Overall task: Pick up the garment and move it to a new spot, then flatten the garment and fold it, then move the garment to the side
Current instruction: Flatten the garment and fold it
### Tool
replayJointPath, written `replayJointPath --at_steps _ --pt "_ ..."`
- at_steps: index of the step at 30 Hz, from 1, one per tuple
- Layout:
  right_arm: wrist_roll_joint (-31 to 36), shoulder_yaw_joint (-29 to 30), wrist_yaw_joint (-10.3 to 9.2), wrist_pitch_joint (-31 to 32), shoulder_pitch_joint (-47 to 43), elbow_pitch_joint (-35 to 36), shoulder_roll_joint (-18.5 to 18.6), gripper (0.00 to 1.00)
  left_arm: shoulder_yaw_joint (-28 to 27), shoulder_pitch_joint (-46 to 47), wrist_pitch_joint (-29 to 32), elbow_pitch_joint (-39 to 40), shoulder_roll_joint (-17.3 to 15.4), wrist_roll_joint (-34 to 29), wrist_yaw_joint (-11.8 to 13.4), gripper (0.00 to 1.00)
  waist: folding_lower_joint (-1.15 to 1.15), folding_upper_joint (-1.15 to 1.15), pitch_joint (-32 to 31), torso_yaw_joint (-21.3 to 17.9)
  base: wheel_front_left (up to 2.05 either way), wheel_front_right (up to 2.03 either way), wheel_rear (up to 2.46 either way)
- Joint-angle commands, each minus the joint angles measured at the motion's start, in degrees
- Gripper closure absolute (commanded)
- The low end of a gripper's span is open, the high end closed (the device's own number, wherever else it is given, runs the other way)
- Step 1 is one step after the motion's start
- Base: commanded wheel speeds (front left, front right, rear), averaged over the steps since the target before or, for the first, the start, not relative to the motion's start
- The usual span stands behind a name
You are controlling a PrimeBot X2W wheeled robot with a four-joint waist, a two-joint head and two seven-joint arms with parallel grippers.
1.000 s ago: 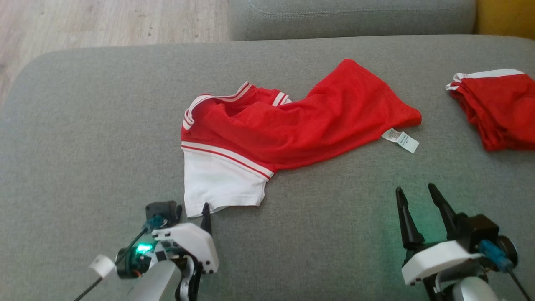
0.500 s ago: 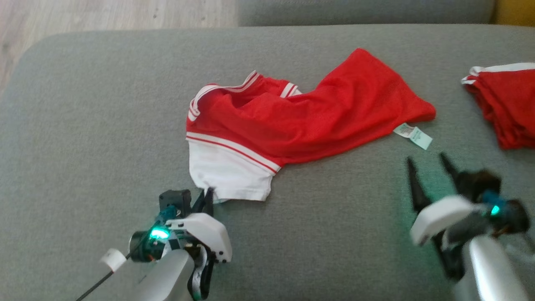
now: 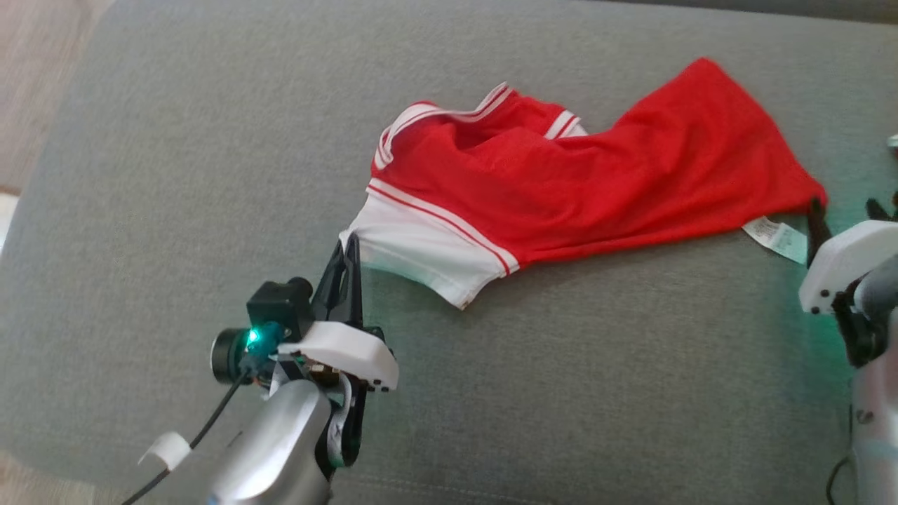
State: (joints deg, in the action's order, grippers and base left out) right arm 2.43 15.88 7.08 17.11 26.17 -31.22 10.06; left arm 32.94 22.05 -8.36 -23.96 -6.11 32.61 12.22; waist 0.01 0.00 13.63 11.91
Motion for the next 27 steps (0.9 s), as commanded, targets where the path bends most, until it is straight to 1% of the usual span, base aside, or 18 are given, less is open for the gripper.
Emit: replayJointPath --at_steps 1,4,9,10,11,12,14,15,16,17,21,25,27 --pt "0.0 -1.3 0.41 0.3 2.3 0.8 1.1 0.00 -2.3 1.1 -0.2 2.6 -1.4 -0.7 0.6 1.00 -0.01 0.00 1.0 1.0 0.00 0.00 0.00" --pt "-0.4 -2.1 0.41 1.0 3.3 -1.9 1.6 0.00 -2.3 0.5 0.3 4.7 -2.0 -0.8 1.3 1.00 -0.01 0.00 1.5 1.1 0.00 0.00 0.00" --pt "-1.8 -5.0 0.41 3.1 4.3 -5.4 1.8 0.00 -2.3 -0.1 1.2 6.9 -2.8 -0.9 2.1 1.00 -0.01 0.00 1.7 0.7 0.00 0.00 0.00" --pt "-2.4 -5.6 0.41 3.6 4.4 -5.8 1.7 0.07 -2.3 -0.2 1.3 7.2 -3.0 -0.9 2.3 1.00 -0.01 0.00 1.7 0.4 0.00 0.00 0.00" --pt "-3.0 -6.2 0.41 3.9 4.4 -6.2 1.6 0.24 -2.4 -0.3 1.4 7.5 -3.1 -0.9 2.4 1.00 -0.01 0.00 1.6 0.2 0.00 0.00 0.00" --pt "-3.6 -6.7 0.41 4.2 4.4 -6.5 1.6 0.54 -2.3 -0.3 1.5 7.8 -3.3 -0.9 2.5 1.00 -0.01 0.00 1.5 0.0 0.00 0.00 0.00" --pt "-4.8 -7.6 0.41 4.8 4.3 -6.8 1.4 0.74 -2.4 -0.4 1.5 8.5 -3.5 -0.9 2.6 1.00 -0.01 0.00 1.2 -0.5 0.00 0.00 0.00" --pt "-4.8 -7.6 0.41 4.8 4.3 -6.8 1.4 0.74 -2.4 -0.4 1.5 8.5 -3.5 -0.9 2.6 1.00 -0.01 0.00 1.2 -0.5 0.00 0.00 0.00" --pt "-5.7 -8.0 0.41 4.9 4.2 -6.8 1.2 0.98 -2.5 -0.5 1.4 8.8 -3.7 -0.8 2.7 1.00 -0.01 0.00 1.0 -0.7 0.00 0.00 0.00" --pt "-6.6 -8.4 0.41 4.6 4.3 -6.7 1.0 1.00 -2.6 -0.5 1.4 9.1 -3.9 -0.8 2.7 1.00 -0.01 0.00 0.8 -1.0 0.00 0.00 0.00" --pt "-9.4 -9.2 0.41 1.7 4.7 -5.2 0.4 1.00 -3.3 -0.5 1.5 10.4 -4.6 0.0 2.4 1.00 -0.01 0.00 -0.9 -2.1 0.00 0.00 0.00" --pt "-15.5 -11.0 0.41 -0.2 4.8 -2.7 -1.7 1.00 -5.8 -0.8 1.9 13.4 -4.8 3.6 1.2 1.00 -0.01 0.00 -4.1 -3.1 0.00 0.00 0.00" --pt "-18.6 -12.8 0.41 -0.5 4.2 -0.3 -2.1 1.00 -6.7 -0.7 2.4 15.6 -6.0 4.2 0.9 1.00 -0.01 0.00 -6.1 -3.8 0.00 0.00 0.00"
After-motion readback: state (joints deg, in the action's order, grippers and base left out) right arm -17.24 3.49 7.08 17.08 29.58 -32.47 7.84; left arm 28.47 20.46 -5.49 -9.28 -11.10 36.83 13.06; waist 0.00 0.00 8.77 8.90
